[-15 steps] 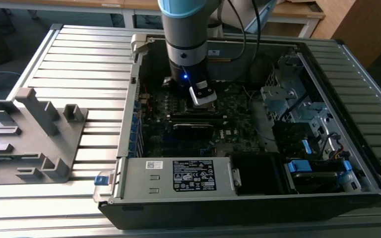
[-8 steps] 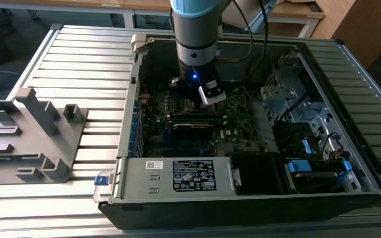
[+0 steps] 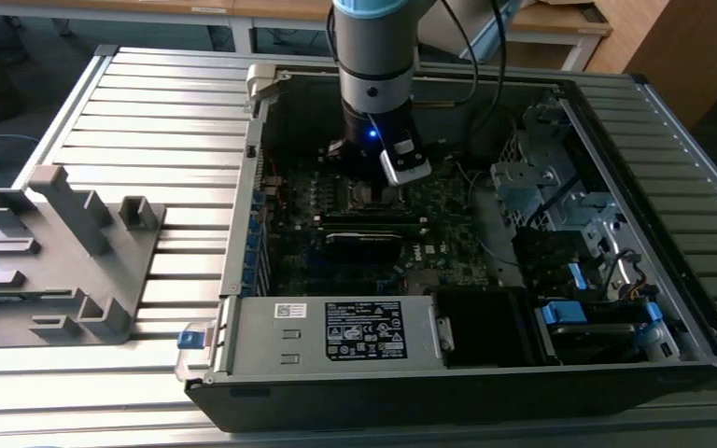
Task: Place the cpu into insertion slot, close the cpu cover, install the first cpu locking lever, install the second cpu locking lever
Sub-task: 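Install the second cpu locking lever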
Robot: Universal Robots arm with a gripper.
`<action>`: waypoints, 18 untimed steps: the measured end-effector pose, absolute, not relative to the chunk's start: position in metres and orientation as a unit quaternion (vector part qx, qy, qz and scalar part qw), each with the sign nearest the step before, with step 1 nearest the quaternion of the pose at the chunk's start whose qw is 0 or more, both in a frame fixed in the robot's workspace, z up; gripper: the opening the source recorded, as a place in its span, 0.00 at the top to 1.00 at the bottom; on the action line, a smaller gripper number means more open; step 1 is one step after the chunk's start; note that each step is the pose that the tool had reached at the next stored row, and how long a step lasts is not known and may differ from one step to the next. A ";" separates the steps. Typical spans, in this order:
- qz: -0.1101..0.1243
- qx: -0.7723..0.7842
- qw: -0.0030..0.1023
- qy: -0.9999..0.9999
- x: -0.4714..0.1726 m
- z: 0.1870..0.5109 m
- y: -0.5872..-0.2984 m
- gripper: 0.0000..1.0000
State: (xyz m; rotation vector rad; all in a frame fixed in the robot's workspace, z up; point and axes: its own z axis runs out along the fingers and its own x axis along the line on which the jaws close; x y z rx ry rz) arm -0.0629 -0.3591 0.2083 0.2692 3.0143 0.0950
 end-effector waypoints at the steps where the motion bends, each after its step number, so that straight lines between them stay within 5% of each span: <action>1: 0.031 0.089 0.057 0.994 -0.063 0.209 -0.359 0.90; 9: 0.027 0.089 0.057 0.994 -0.062 0.225 -0.356 0.90; 14: -0.017 0.089 0.061 0.994 -0.061 0.225 -0.355 0.90; 18: -0.021 0.089 0.057 0.994 -0.052 0.225 -0.353 0.90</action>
